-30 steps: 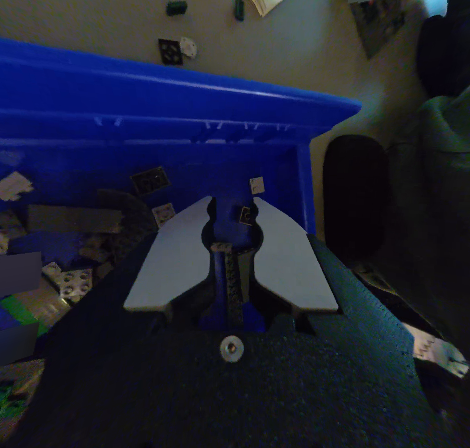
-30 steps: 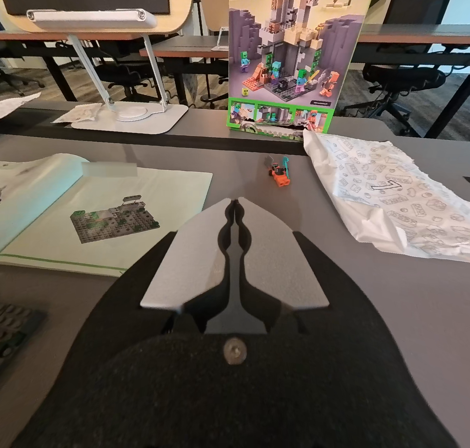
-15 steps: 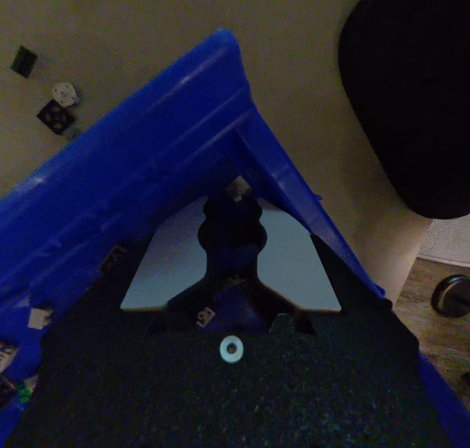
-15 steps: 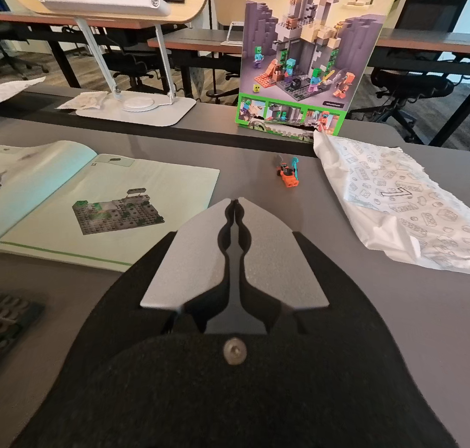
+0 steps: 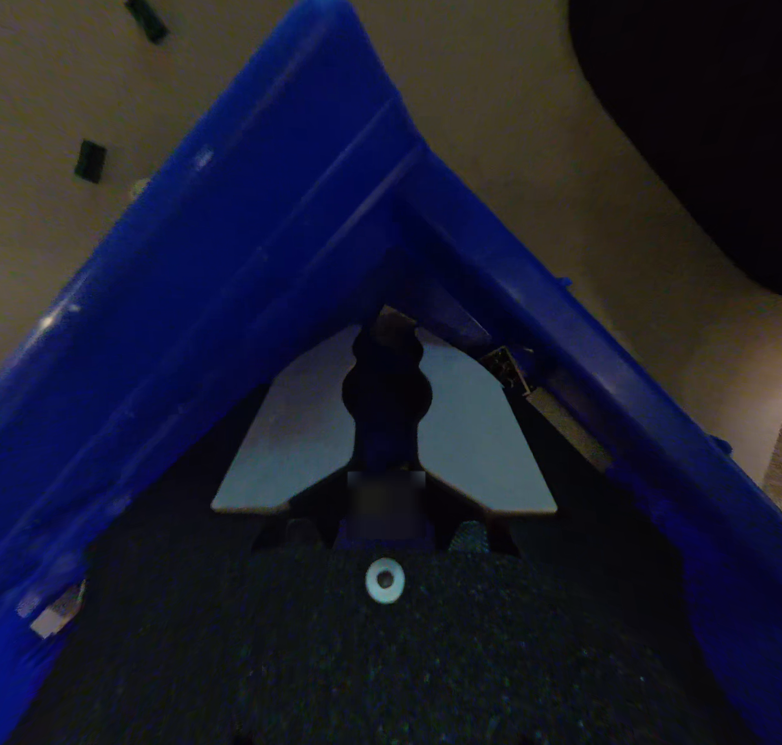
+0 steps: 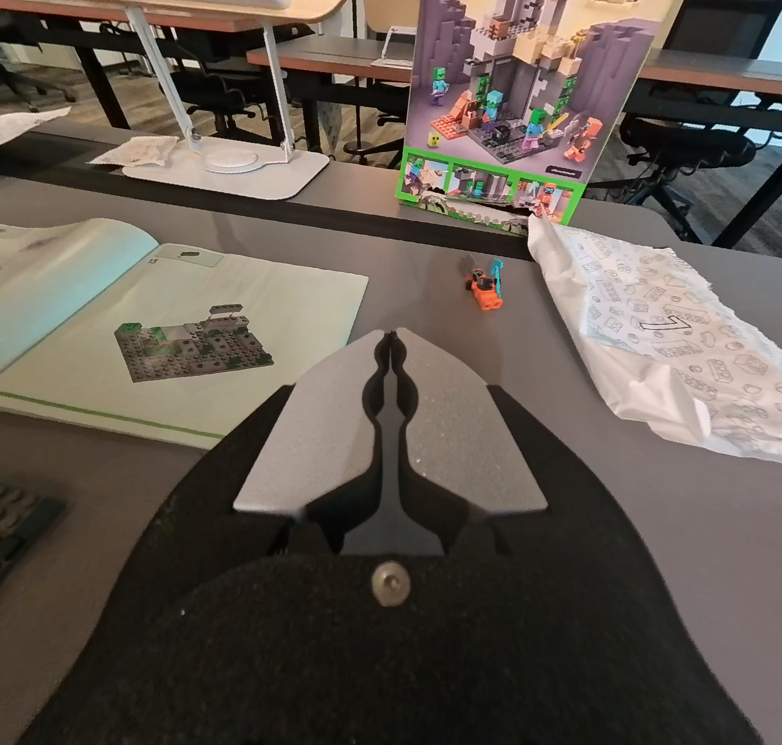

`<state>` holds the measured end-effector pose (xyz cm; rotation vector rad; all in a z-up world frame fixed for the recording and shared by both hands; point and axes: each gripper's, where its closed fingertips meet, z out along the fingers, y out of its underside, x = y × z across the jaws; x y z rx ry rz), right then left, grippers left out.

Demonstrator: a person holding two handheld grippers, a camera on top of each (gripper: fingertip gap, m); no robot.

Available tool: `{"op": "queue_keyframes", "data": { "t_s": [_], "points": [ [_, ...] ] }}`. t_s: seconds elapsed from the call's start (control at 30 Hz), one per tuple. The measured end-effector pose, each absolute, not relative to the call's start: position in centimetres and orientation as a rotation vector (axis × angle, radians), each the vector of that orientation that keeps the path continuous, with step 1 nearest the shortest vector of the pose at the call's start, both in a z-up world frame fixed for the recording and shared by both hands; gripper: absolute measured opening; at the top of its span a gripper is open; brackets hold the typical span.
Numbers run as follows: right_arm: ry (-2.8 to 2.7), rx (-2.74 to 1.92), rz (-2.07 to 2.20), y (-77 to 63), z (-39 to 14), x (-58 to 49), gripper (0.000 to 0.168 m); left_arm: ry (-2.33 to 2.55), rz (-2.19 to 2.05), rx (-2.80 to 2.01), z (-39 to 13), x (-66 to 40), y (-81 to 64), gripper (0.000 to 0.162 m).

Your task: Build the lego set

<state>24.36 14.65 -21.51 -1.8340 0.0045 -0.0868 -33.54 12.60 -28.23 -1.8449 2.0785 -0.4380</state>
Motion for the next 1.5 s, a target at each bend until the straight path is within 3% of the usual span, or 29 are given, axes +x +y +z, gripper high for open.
{"op": "queue_keyframes", "data": {
  "t_s": [0.2,0.5,0.87,1.2,1.33,1.5],
  "points": [
    [-0.004,-1.835,-0.081,14.8,-21.5,24.1,0.0,2.015,-0.349,-1.839,-26.4,-34.5,13.0,0.018],
    [-0.036,-1.787,-0.062,14.3,-19.9,23.9,0.0,1.686,-0.325,-1.832,-18.9,-27.6,9.8,0.018],
    [-0.077,-1.759,-0.022,13.8,-19.0,23.0,0.0,1.336,-0.512,-2.015,-23.7,-15.3,9.9,0.018],
    [-0.079,-1.769,-0.021,13.9,-19.3,23.0,0.0,1.432,-0.514,-2.151,-28.9,-11.7,11.1,0.022],
    [-0.076,-1.776,-0.021,14.0,-19.5,23.0,0.0,1.42,-0.519,-2.131,-28.8,-11.9,11.1,0.034],
    [-0.089,-1.779,-0.027,14.2,-19.6,22.6,0.0,1.366,-0.556,-2.0,-24.7,-12.9,10.1,0.032]
  ]
}}
